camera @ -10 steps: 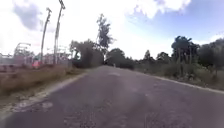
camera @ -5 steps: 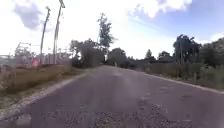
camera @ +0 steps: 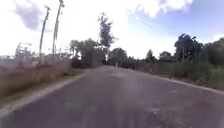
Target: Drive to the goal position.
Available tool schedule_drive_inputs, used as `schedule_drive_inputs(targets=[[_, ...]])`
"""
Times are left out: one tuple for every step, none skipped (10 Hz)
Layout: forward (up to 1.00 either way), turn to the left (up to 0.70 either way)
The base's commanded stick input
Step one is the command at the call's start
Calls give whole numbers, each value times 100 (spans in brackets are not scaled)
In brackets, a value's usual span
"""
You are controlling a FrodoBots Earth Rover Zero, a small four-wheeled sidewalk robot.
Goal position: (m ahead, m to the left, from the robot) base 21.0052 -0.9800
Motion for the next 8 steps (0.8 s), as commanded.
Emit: schedule_drive_inputs(targets=[[100,0],[100,0],[100,0],[100,0],[100,0],[100,0],[100,0],[100,0]])
